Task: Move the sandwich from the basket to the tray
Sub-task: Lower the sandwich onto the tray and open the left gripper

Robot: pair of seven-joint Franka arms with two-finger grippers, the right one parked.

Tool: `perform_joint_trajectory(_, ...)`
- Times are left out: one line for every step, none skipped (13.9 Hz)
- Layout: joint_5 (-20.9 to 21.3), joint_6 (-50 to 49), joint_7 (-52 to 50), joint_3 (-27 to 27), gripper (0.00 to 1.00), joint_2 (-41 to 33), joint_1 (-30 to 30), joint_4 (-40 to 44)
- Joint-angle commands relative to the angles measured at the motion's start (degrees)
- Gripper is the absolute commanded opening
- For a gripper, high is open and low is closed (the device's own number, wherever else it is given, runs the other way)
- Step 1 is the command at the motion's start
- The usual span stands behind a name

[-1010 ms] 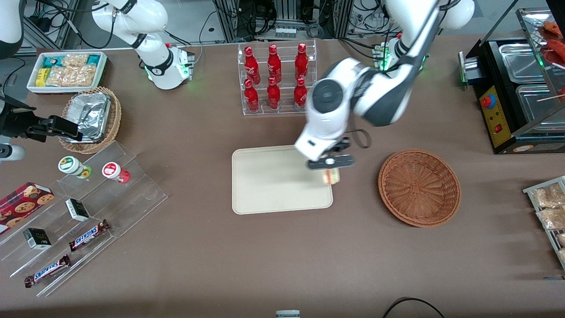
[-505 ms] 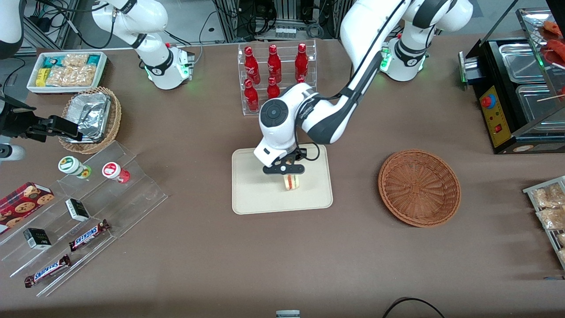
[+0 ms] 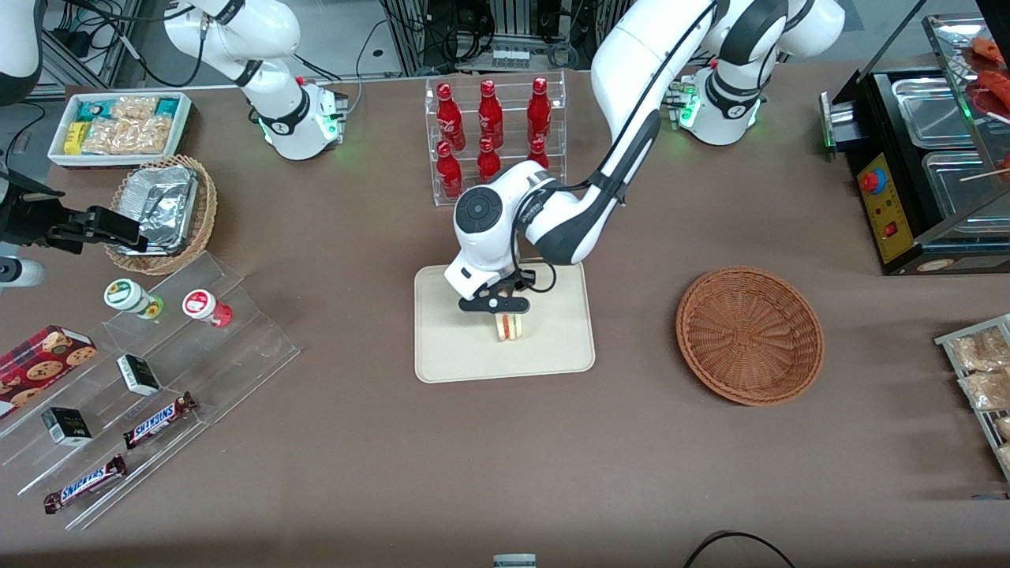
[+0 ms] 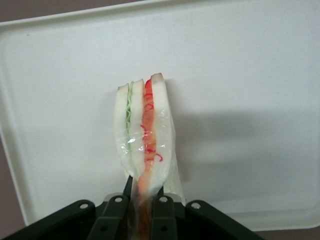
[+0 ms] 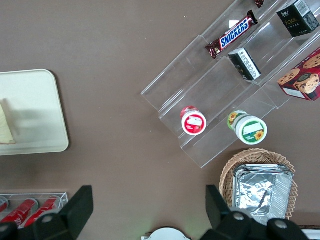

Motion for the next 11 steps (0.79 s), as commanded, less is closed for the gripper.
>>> perform_joint_trajectory(0.2,0.5,-1.1,0.8,0.50,1.6,-1.3,1.8)
perform_joint_trajectory(0.4,0.4,-0.9,0.8,0.98,1.4,-1.3,1.8)
perform_joint_trajectory(0.5,0.1,-0.8,0.9,0.99,0.9,-1.3,2.0)
perform_joint_trajectory(0.6,-0.5,-0.8,1.0,0.99,0.1,-1.1,2.1)
perform_joint_trajectory(0.4,-1.8,-0.8,1.1,0.99,-1.3,-0.7,2.1)
perform_joint_trajectory(0.2,-3.9,-1.1,1.2,0.99,-3.0,-0.6,2.1)
perform_joint_trajectory(0.0,-6.1,-1.2,1.4,0.99,-5.5,-0.3,2.0)
perform_joint_trajectory(-0.1,-9.1,-1.2,1.6,0.99,-8.0,1.0,1.8)
perform_joint_trajectory(-0.3,-12.4,-1.1,1.6,0.99,-11.0,3.0,1.6)
perform_joint_trajectory(-0.7,-15.6,-0.9,1.6,0.99,-13.6,4.8,1.5)
perform_joint_trajectory(-0.8,-19.1,-0.7,1.6,0.99,-16.3,6.1,1.3)
